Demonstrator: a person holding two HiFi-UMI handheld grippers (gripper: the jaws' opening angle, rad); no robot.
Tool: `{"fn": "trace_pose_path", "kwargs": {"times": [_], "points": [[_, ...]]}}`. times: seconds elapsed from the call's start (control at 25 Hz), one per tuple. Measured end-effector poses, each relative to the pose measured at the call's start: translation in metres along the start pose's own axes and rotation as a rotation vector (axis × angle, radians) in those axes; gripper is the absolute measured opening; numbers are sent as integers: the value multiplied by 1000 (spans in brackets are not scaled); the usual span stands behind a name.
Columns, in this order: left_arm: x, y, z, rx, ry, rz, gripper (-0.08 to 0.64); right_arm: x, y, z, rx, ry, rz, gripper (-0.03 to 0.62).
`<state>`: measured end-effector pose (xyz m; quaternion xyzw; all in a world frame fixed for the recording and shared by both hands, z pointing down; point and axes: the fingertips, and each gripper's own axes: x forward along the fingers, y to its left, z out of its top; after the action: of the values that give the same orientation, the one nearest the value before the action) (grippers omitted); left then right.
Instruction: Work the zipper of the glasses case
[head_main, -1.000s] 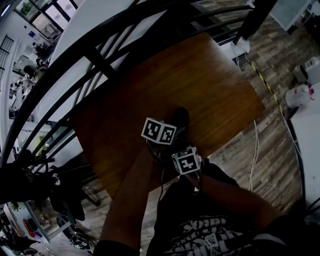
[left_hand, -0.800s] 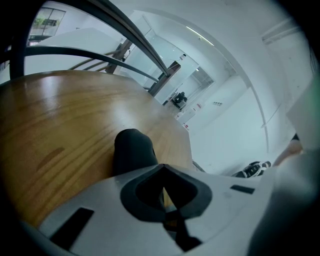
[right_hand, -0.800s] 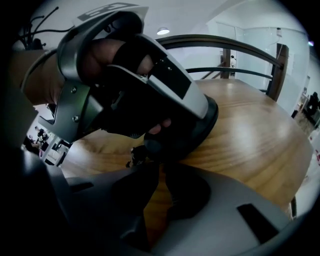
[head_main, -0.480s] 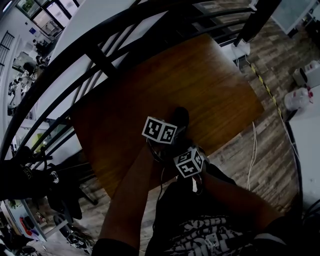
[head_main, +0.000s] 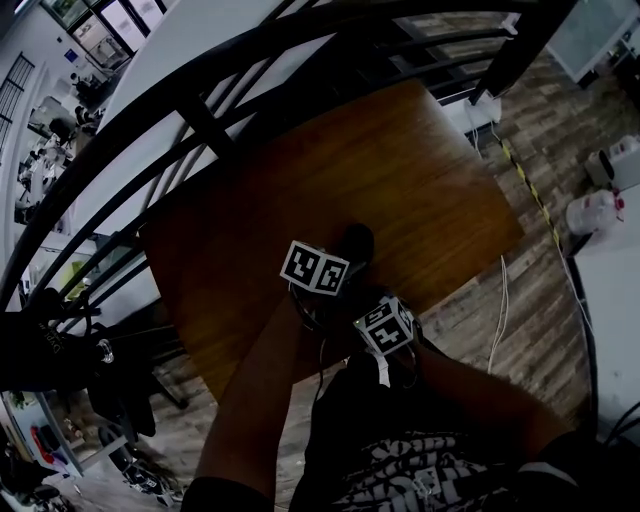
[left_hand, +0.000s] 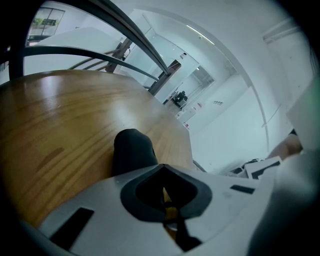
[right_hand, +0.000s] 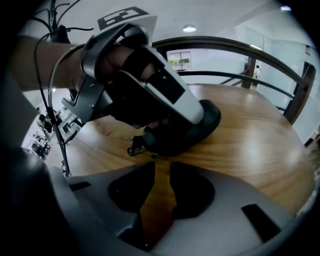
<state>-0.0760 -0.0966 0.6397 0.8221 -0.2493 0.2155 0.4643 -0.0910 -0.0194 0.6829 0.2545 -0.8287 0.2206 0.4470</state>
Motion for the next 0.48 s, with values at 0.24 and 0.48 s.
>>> {"fn": "trace_pose_path", "kwargs": {"times": [0.24,0.48], "points": [[2,3,0,4,-13,6,5,20,11,8,58,15,21,114],[1,3,-1,2,-24,5,5,22,4,6,19,2,-63,43]]}}
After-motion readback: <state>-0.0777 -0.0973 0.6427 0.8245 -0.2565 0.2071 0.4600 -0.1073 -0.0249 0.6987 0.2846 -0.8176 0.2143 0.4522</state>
